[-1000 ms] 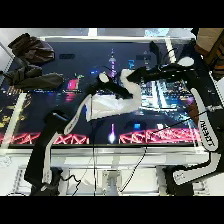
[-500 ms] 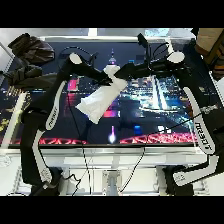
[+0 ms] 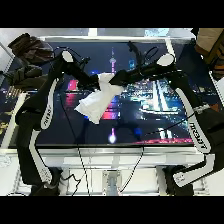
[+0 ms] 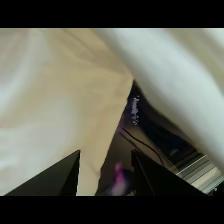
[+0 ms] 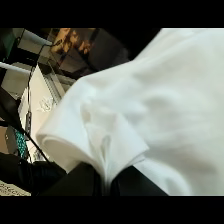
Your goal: Fold the shirts.
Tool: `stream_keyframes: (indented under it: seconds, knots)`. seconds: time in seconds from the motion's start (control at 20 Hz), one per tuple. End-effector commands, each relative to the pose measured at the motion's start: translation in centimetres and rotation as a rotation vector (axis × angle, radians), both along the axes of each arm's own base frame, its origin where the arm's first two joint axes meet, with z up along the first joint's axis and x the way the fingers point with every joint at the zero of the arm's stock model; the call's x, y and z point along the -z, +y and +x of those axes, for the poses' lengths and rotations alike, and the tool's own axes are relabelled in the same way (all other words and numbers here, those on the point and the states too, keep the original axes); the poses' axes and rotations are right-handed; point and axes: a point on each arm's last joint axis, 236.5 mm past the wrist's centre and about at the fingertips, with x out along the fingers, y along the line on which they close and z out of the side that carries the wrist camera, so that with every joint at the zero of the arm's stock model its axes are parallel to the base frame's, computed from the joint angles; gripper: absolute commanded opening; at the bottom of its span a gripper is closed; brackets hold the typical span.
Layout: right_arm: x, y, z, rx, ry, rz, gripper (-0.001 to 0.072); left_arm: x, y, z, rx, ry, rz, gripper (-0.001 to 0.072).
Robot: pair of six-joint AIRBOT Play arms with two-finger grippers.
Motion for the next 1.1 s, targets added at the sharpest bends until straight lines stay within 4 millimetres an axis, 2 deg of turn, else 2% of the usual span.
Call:
stream_keyframes:
  seconds: [0.0, 0.15, 0.25, 0.6, 0.75, 0.8, 0.85, 0.9, 1.0, 1.05]
  knots:
    - [2.0, 1.2, 0.1, -0.004, 0.017, -0.028, 0.0035, -0.1, 5.1, -0.6, -0.006, 0.015, 0.146, 0.0382]
    - [3.5, 2.7, -0.2, -0.019, 0.050, -0.022, 0.0035, -0.3, 11.2, -1.3, -0.031, 0.032, 0.357, 0.0382]
    - [4.6, 4.1, -0.6, -0.029, 0.062, -0.026, 0.0035, -0.3, 13.3, -1.5, -0.046, 0.042, 0.425, 0.0382]
    - [8.8, 9.7, -5.4, -0.159, 0.127, -0.062, 0.0035, -0.3, 13.5, -1.3, -0.048, 0.032, 0.421, 0.0382]
    - [10.5, 11.0, -5.9, -0.163, 0.134, -0.079, 0.0055, -0.3, 13.5, -1.3, -0.047, 0.032, 0.420, 0.0382]
    - [10.8, 11.2, -5.8, -0.159, 0.135, -0.081, 0.0142, -0.3, 13.5, -1.3, -0.045, 0.031, 0.420, 0.0382]
    - [11.0, 11.2, -5.8, -0.159, 0.139, -0.083, 0.0361, -0.3, 13.5, -1.3, -0.045, 0.030, 0.420, 0.0382]
    - [11.0, 11.0, -5.6, -0.155, 0.140, -0.083, 0.0478, -0.3, 13.5, -1.2, -0.046, 0.027, 0.419, 0.0382]
    - [10.9, 10.2, -4.6, -0.129, 0.141, -0.076, 0.0476, -0.4, 13.3, -1.2, -0.045, 0.028, 0.412, 0.0382]
    - [10.8, 9.3, -3.4, -0.099, 0.140, -0.071, 0.0474, -0.4, 13.1, -1.2, -0.044, 0.030, 0.403, 0.0382]
